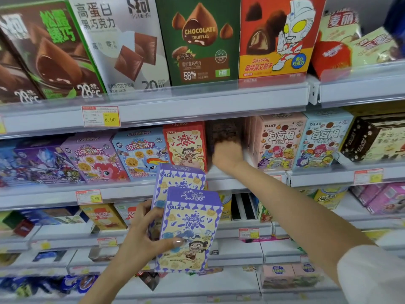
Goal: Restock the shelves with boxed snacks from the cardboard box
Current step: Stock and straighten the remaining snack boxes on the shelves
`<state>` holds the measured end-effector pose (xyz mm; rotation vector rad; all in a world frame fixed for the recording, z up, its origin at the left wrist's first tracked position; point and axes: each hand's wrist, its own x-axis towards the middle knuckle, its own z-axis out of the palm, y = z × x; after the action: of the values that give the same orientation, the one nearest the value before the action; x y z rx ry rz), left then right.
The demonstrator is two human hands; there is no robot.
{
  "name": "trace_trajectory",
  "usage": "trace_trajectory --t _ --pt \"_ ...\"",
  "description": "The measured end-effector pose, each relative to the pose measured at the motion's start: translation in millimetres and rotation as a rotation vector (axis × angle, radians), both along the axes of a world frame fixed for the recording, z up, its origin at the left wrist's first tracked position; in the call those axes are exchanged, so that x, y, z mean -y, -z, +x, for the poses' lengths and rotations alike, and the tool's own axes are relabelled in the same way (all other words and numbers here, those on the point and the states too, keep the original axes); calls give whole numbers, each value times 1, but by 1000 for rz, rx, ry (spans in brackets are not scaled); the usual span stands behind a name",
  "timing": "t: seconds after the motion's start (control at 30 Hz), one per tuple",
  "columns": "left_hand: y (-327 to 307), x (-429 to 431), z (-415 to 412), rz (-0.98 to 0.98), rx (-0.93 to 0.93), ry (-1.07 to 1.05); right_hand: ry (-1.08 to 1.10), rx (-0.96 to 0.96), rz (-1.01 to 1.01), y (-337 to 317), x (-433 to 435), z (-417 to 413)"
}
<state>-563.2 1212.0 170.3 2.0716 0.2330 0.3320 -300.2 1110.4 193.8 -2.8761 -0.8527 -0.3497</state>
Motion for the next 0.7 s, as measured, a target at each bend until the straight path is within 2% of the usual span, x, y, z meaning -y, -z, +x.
trace_trajectory --t 0.1,0.3,0.57,0.7 --pt "1 -2 0 2 -7 8 49 2 82 -1 4 -8" --pt "-3 -2 4 1 -21 34 213 -326 31 -18 -8 1" --pt "-11 -11 4 -24 -12 70 217 -155 130 -17 9 -27" --pt "-16 -13 5 -46 -9 99 218 -169 151 -23 31 -56"
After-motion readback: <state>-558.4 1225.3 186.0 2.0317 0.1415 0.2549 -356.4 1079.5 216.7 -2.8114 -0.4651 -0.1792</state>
